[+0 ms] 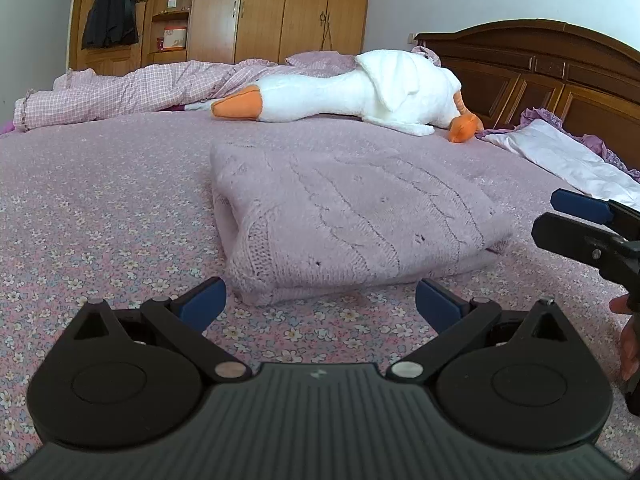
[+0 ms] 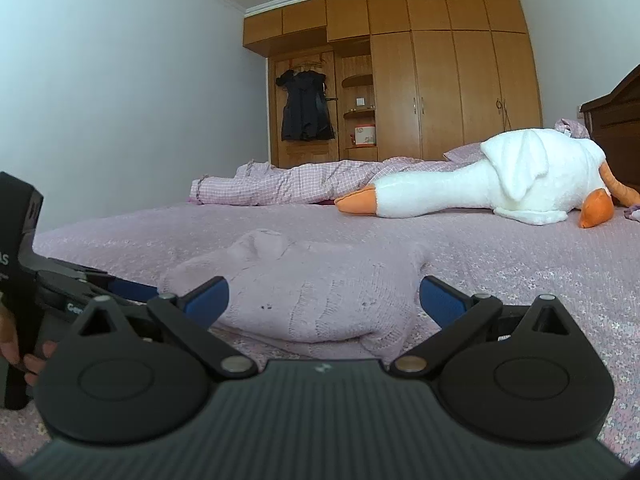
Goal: Fold small clothes
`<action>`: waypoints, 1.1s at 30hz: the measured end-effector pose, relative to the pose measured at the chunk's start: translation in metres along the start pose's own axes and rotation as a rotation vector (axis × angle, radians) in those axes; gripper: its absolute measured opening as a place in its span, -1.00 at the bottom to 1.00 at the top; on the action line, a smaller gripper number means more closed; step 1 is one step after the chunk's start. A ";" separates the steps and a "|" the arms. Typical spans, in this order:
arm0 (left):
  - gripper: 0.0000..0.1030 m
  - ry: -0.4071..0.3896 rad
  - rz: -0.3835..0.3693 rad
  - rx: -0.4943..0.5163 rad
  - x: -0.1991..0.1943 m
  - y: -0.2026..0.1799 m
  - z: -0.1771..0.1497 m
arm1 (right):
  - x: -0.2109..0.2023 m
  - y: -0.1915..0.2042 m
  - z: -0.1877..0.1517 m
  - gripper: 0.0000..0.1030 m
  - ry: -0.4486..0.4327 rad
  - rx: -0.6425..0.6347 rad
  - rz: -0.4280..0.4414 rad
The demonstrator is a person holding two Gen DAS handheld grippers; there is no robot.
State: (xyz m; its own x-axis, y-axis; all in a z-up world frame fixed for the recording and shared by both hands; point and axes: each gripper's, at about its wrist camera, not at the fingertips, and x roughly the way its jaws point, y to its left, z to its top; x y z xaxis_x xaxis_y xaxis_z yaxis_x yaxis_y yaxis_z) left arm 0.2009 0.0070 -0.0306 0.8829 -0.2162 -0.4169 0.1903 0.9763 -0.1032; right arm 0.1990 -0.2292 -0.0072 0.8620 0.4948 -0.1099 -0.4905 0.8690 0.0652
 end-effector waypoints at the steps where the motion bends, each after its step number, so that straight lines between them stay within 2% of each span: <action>1: 1.00 -0.001 -0.001 0.001 0.000 0.000 0.000 | 0.000 0.000 0.000 1.00 0.001 -0.001 0.000; 16: 1.00 -0.003 0.007 -0.022 0.001 0.005 -0.003 | 0.000 0.000 0.000 1.00 0.021 0.008 -0.001; 33: 1.00 -0.021 0.027 0.012 -0.002 -0.002 -0.003 | 0.002 0.002 0.000 1.00 0.036 0.003 -0.001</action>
State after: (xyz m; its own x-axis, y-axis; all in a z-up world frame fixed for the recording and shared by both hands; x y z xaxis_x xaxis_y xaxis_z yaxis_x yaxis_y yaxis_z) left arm 0.1973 0.0060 -0.0318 0.8965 -0.1893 -0.4005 0.1709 0.9819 -0.0816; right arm 0.1997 -0.2270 -0.0073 0.8572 0.4940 -0.1455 -0.4895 0.8694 0.0679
